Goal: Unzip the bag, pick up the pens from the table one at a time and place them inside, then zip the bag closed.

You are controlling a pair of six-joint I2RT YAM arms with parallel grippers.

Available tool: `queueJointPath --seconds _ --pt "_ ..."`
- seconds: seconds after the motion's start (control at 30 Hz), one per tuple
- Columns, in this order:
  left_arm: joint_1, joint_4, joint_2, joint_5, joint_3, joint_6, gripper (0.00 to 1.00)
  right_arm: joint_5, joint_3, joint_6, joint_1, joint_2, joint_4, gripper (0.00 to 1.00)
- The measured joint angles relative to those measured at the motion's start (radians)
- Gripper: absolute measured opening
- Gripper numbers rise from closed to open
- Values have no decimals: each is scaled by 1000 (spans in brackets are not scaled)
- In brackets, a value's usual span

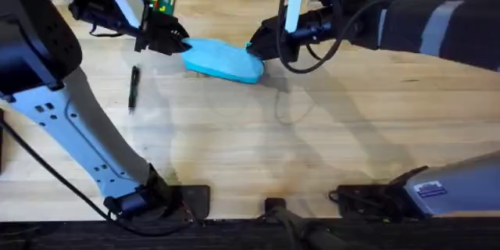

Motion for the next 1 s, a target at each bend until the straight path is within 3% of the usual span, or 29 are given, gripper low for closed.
queueJointPath --seconds 1.0 --pt "3 3 0 0 0 0 43 68 0 47 116 101 326 31"
